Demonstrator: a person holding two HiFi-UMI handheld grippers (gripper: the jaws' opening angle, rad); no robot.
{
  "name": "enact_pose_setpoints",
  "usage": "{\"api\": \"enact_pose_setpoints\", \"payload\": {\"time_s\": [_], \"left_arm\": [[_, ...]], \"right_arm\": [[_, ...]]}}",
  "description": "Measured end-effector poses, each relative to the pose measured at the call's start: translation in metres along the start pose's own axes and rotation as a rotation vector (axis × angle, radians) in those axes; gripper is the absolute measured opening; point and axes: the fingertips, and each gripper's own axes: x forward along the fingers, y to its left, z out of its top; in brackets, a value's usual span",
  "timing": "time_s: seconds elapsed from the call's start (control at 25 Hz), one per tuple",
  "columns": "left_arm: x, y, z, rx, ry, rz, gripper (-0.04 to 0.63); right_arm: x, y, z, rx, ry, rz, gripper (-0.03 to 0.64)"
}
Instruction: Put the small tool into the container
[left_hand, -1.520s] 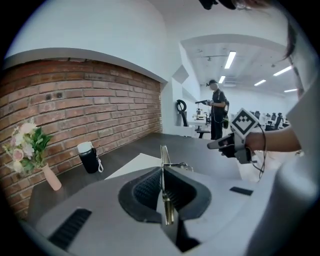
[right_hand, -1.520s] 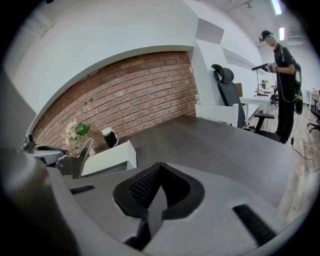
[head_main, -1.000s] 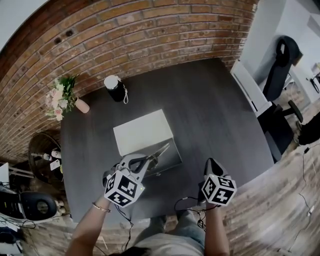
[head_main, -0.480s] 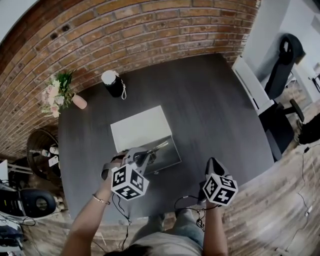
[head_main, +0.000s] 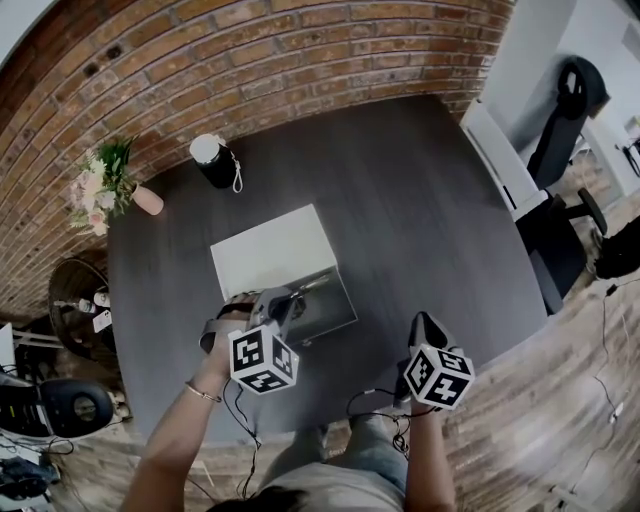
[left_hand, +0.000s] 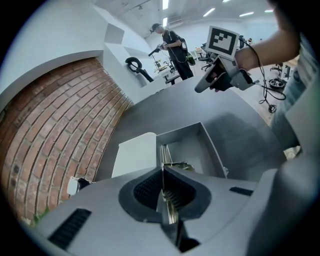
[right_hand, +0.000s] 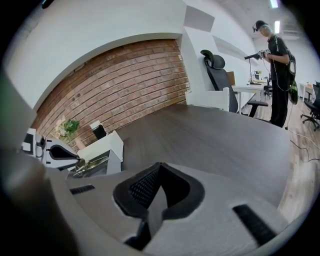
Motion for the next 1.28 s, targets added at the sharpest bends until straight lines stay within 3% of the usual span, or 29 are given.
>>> {"api": "enact_pose_setpoints", "payload": {"time_s": [0.2, 0.96, 1.28], "left_arm": [[0.009, 0.001, -0.001, 0.026, 0.026, 0.017, 0.009], [0.027, -0.002, -0.004, -0.014, 0.081, 0.001, 0.009], [0.027, -0.006, -0.003, -0.091, 0.087, -0.057, 0.009]], "right_arm": [[0.003, -0.002, -0.001, -0.001, 0.009, 0.0, 0.002], [0.004, -0.005, -0.011, 0.014, 0.027, 0.019, 0.002], [0.004, -0.001, -0.015, 0.016, 0.034, 0.031, 0.002]]}}
